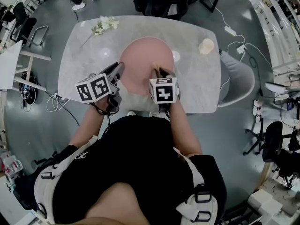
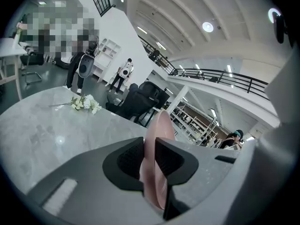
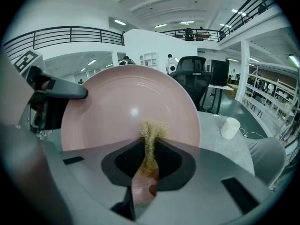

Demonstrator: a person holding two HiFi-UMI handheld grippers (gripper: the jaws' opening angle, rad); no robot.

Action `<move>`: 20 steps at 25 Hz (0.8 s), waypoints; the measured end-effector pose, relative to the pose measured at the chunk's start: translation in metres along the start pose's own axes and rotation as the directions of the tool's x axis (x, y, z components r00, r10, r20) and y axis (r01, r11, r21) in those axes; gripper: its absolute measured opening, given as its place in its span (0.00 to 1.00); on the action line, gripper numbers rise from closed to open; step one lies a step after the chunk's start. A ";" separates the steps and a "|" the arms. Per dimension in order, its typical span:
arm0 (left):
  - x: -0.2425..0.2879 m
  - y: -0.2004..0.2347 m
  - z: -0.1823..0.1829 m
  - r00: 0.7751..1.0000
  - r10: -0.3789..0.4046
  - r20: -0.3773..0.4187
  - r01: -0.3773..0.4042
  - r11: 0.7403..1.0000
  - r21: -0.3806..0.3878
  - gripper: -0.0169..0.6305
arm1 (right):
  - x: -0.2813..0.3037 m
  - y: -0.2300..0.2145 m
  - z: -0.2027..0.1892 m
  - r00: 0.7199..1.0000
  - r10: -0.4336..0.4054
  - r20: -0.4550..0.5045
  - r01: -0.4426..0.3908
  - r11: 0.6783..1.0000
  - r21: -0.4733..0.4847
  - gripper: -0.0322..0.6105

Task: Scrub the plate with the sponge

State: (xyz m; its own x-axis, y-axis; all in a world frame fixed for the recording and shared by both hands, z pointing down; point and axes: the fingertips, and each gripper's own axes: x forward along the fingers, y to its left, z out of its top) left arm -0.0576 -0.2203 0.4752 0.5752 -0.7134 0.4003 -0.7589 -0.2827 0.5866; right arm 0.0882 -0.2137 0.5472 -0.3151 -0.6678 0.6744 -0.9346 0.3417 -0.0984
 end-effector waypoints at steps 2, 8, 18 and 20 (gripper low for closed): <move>0.001 0.000 -0.001 1.000 0.005 -0.004 -0.005 1.000 0.007 0.13 | -0.001 0.013 -0.006 1.000 0.023 -0.020 -0.023 1.000 -0.019 0.15; 0.008 -0.010 -0.006 0.999 -0.017 -0.033 0.019 0.999 0.037 0.14 | -0.007 0.054 0.005 0.993 0.118 0.001 -0.118 0.989 -0.084 0.15; 0.014 -0.031 -0.017 0.993 -0.068 -0.099 0.081 0.988 0.131 0.14 | -0.016 0.064 0.029 0.977 0.204 0.055 -0.202 0.979 -0.040 0.15; 0.014 -0.030 -0.019 0.992 -0.067 -0.106 0.082 0.986 0.146 0.14 | -0.014 0.066 0.028 0.974 0.218 0.056 -0.215 0.975 -0.050 0.15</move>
State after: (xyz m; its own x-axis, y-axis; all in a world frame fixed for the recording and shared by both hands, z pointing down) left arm -0.0210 -0.2098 0.4766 0.6538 -0.6206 0.4329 -0.7457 -0.4310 0.5082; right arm 0.0266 -0.2005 0.5111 -0.5197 -0.6136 0.5945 -0.8356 0.5100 -0.2040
